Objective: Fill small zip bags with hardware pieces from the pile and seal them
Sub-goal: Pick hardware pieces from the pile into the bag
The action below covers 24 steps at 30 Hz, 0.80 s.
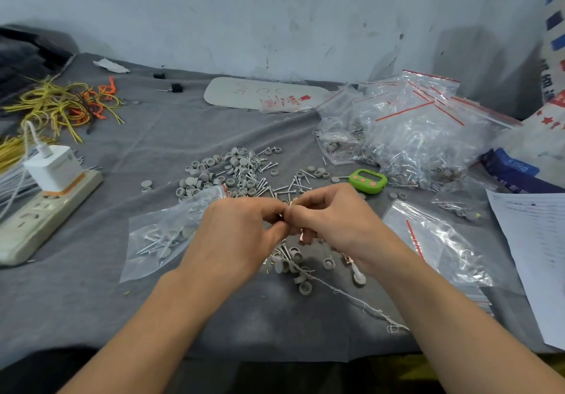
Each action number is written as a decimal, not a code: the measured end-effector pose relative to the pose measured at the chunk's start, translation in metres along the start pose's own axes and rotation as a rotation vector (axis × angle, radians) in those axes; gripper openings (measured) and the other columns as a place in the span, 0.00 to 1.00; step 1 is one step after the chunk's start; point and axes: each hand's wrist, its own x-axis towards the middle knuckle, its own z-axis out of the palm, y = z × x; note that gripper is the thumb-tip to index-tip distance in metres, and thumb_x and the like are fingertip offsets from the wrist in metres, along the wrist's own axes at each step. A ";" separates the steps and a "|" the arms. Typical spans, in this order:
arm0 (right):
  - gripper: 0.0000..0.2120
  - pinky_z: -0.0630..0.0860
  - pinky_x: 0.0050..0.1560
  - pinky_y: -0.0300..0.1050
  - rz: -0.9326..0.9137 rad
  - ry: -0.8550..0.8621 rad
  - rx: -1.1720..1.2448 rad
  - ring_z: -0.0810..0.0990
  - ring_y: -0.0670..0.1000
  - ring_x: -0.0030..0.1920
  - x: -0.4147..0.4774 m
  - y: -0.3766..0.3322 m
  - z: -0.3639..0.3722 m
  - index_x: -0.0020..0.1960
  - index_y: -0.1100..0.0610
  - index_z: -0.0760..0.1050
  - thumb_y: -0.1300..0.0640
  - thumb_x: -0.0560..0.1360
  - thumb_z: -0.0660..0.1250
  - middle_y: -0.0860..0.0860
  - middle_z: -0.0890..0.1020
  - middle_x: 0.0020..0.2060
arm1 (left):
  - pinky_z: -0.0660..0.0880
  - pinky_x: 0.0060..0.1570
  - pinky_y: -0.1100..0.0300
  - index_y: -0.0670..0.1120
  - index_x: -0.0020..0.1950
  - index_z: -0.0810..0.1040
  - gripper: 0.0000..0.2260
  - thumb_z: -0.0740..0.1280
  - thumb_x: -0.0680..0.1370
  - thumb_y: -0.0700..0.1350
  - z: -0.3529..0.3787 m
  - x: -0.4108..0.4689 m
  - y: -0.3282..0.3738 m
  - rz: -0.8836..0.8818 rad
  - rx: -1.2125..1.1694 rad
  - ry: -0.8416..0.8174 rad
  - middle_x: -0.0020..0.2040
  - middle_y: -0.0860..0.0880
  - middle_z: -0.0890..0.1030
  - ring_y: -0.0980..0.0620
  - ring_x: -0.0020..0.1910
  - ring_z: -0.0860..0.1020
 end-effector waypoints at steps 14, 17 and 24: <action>0.12 0.70 0.26 0.38 0.061 -0.110 -0.330 0.78 0.48 0.25 -0.006 -0.001 -0.007 0.36 0.50 0.86 0.44 0.61 0.69 0.52 0.83 0.26 | 0.77 0.44 0.51 0.50 0.45 0.86 0.11 0.73 0.73 0.56 -0.003 -0.003 0.009 0.124 0.198 -0.194 0.39 0.50 0.86 0.49 0.41 0.83; 0.12 0.69 0.33 0.42 0.089 -0.143 -0.213 0.76 0.49 0.29 -0.005 0.000 -0.010 0.33 0.55 0.84 0.47 0.59 0.68 0.56 0.83 0.28 | 0.76 0.36 0.58 0.52 0.41 0.86 0.11 0.71 0.69 0.58 -0.006 -0.005 0.010 0.129 0.085 -0.150 0.33 0.54 0.83 0.55 0.33 0.80; 0.09 0.72 0.31 0.37 0.022 0.001 0.152 0.79 0.48 0.29 -0.007 0.003 -0.017 0.39 0.55 0.86 0.66 0.71 0.71 0.54 0.85 0.31 | 0.78 0.38 0.55 0.62 0.49 0.82 0.04 0.70 0.75 0.54 -0.005 0.000 0.003 -0.024 -0.120 -0.048 0.34 0.61 0.83 0.57 0.35 0.81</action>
